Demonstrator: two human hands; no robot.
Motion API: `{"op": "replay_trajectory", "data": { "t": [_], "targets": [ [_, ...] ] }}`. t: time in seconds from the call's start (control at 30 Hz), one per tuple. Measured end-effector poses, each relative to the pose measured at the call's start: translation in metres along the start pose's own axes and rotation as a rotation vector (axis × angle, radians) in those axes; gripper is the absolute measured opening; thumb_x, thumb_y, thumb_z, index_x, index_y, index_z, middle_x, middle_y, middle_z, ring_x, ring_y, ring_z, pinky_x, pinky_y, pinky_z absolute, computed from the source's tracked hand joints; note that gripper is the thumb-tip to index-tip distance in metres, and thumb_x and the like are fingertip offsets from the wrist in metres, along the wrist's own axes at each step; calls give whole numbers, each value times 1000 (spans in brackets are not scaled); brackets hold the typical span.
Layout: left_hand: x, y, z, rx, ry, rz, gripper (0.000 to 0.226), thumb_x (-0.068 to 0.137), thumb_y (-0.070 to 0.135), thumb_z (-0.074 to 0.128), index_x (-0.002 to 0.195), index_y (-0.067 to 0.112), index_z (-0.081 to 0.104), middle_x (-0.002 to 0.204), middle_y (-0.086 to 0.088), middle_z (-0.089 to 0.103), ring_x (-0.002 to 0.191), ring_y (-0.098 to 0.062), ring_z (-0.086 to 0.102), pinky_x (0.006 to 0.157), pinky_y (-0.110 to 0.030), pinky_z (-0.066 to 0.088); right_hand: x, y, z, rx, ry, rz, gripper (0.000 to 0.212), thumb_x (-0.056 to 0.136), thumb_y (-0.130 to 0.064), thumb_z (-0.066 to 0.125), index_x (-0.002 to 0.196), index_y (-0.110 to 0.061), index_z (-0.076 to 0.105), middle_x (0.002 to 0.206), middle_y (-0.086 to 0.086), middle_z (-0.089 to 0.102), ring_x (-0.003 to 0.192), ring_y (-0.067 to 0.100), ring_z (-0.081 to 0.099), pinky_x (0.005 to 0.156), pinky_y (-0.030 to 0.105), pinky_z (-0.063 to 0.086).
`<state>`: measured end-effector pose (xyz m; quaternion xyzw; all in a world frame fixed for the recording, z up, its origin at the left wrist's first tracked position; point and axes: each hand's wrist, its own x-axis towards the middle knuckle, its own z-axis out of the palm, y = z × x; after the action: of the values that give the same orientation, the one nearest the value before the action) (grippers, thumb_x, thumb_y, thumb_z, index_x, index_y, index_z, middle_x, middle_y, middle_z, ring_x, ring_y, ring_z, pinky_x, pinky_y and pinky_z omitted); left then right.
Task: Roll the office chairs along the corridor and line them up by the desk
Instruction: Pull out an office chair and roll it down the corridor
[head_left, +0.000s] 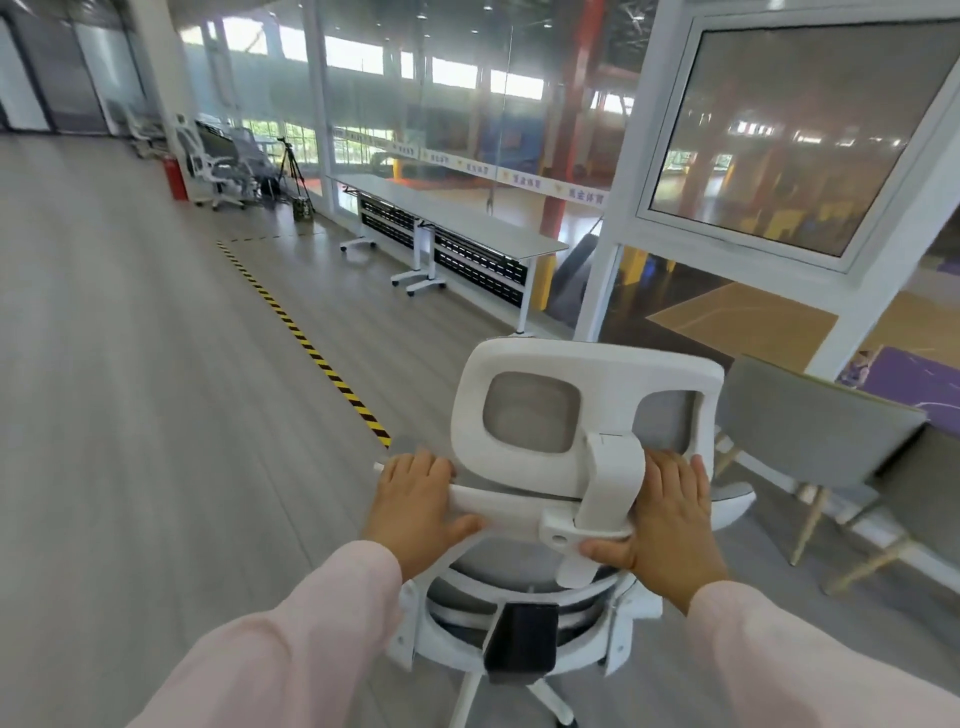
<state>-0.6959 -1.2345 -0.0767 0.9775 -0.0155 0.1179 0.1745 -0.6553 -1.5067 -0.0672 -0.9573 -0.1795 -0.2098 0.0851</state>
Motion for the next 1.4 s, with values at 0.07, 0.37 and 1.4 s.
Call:
{"op": "replay_trajectory", "data": {
  "t": [0.07, 0.37, 1.4],
  "targets": [
    [34, -32, -1, 4, 26, 0, 50, 77, 63, 55, 109, 26, 46, 103, 8, 43, 99, -14, 36, 97, -27, 28, 41, -13, 23, 16, 2, -7, 109, 46, -85, 56, 131, -20, 36, 118, -2, 45, 117, 21, 34, 114, 38, -2],
    [191, -180, -21, 5, 31, -25, 45, 77, 61, 55, 103, 25, 45, 102, 7, 43, 98, -14, 35, 98, -28, 28, 231, -88, 118, 90, 2, -31, 111, 46, -84, 57, 134, -22, 33, 114, -15, 28, 120, 19, 34, 118, 42, 3],
    [734, -584, -38, 74, 86, -337, 50, 78, 60, 57, 111, 23, 47, 100, 9, 37, 102, -15, 38, 95, -28, 27, 895, -235, 458, 194, -12, -293, 111, 43, -86, 50, 129, -17, 37, 119, -3, 42, 123, 23, 36, 118, 39, -6]
  ]
}}
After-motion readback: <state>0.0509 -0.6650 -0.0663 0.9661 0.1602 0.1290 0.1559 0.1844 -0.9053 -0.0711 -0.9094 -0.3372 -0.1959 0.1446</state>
